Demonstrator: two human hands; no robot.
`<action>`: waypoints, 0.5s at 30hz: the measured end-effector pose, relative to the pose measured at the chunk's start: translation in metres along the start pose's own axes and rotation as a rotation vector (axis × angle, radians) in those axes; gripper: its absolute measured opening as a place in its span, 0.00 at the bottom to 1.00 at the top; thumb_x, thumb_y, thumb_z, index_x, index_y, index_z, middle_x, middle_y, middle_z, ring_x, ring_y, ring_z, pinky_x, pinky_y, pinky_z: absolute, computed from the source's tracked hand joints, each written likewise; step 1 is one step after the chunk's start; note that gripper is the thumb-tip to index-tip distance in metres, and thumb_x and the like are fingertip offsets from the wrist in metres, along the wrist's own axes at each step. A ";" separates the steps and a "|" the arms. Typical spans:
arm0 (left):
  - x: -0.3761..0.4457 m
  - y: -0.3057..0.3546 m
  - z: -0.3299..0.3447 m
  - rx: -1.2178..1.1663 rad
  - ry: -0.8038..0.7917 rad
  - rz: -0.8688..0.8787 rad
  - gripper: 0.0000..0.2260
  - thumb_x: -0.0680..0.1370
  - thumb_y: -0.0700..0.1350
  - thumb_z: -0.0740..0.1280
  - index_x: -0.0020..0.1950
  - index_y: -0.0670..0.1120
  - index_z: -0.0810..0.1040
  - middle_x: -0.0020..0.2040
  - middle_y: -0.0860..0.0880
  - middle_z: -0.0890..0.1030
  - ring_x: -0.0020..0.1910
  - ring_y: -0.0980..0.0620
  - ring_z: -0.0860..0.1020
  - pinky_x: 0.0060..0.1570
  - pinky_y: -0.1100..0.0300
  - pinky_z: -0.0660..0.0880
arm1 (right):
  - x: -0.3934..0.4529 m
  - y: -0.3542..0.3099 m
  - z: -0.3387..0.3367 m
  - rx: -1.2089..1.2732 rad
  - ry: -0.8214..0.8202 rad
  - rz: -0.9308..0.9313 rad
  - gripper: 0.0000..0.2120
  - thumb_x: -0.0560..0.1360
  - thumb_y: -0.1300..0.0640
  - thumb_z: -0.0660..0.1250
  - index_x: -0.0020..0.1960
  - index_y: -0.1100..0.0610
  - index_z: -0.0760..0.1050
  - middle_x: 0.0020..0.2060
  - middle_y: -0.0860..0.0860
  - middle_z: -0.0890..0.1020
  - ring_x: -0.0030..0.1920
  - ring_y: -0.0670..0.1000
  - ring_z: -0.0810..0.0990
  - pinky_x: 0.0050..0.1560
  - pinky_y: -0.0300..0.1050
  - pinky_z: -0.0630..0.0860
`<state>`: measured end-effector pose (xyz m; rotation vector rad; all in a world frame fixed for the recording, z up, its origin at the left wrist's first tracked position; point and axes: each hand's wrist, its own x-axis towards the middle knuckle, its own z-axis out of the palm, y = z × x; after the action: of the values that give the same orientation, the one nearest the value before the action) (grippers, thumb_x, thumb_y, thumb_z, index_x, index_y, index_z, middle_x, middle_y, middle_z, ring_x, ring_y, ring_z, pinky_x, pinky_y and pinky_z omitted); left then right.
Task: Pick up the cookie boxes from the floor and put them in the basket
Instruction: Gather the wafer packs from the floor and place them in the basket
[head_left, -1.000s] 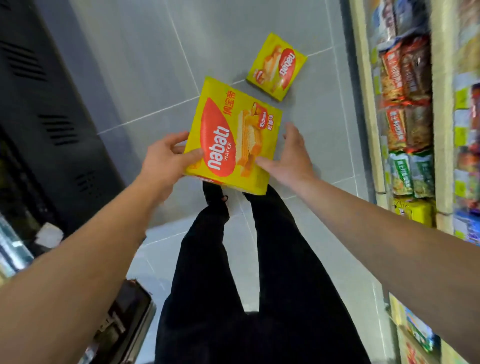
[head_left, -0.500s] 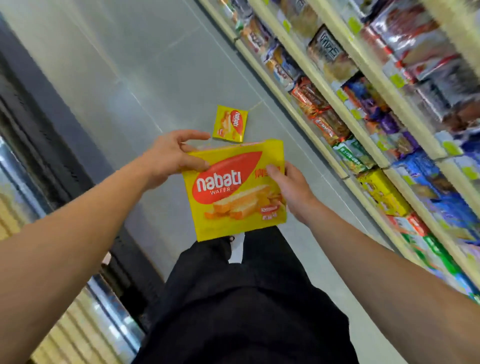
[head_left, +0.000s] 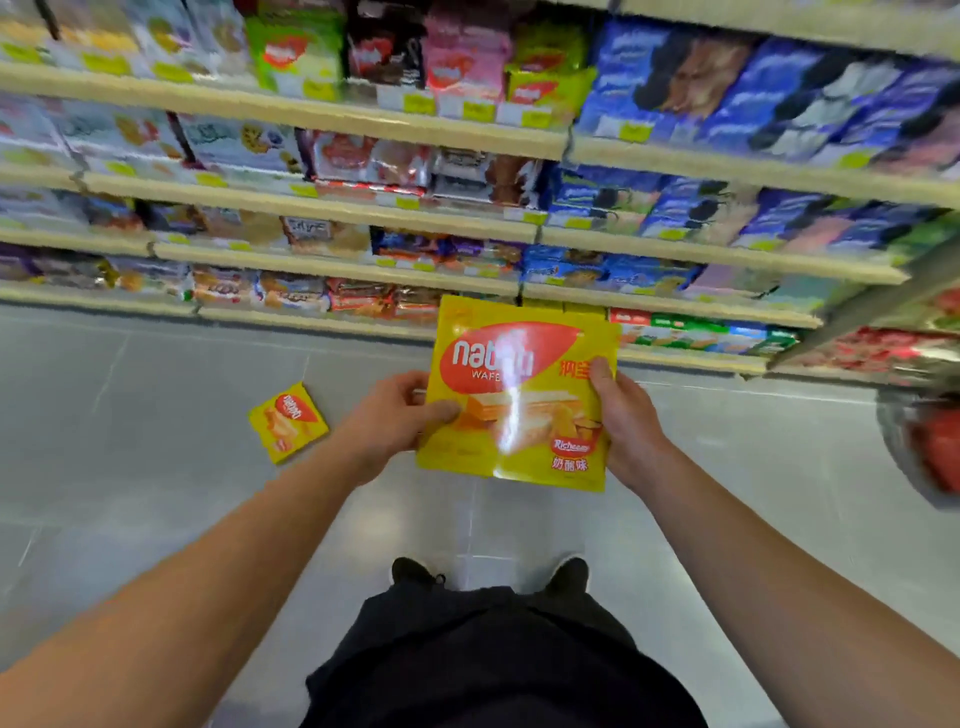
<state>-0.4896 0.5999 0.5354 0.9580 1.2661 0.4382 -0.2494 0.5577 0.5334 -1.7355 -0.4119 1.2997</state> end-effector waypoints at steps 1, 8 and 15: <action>0.005 0.011 0.020 0.028 -0.032 0.018 0.10 0.74 0.39 0.71 0.54 0.47 0.78 0.45 0.46 0.84 0.44 0.47 0.83 0.48 0.49 0.80 | 0.000 -0.003 -0.023 0.038 0.040 -0.003 0.13 0.79 0.45 0.64 0.50 0.55 0.79 0.49 0.57 0.85 0.51 0.61 0.84 0.56 0.65 0.78; 0.031 0.063 0.197 0.040 -0.234 0.071 0.08 0.75 0.38 0.69 0.53 0.47 0.80 0.47 0.46 0.86 0.43 0.48 0.84 0.42 0.55 0.82 | -0.008 -0.022 -0.208 0.260 0.174 -0.141 0.12 0.78 0.52 0.67 0.53 0.61 0.80 0.46 0.60 0.85 0.43 0.58 0.84 0.48 0.55 0.81; 0.040 0.098 0.384 0.117 -0.360 0.096 0.10 0.75 0.39 0.70 0.55 0.46 0.80 0.49 0.45 0.85 0.49 0.45 0.83 0.51 0.50 0.80 | -0.023 -0.034 -0.378 0.423 0.343 -0.242 0.09 0.77 0.58 0.67 0.54 0.63 0.79 0.43 0.61 0.84 0.39 0.57 0.84 0.44 0.50 0.80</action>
<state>-0.0986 0.5460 0.5900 1.1433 0.9290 0.2529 0.0854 0.3866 0.5904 -1.4577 -0.1291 0.8231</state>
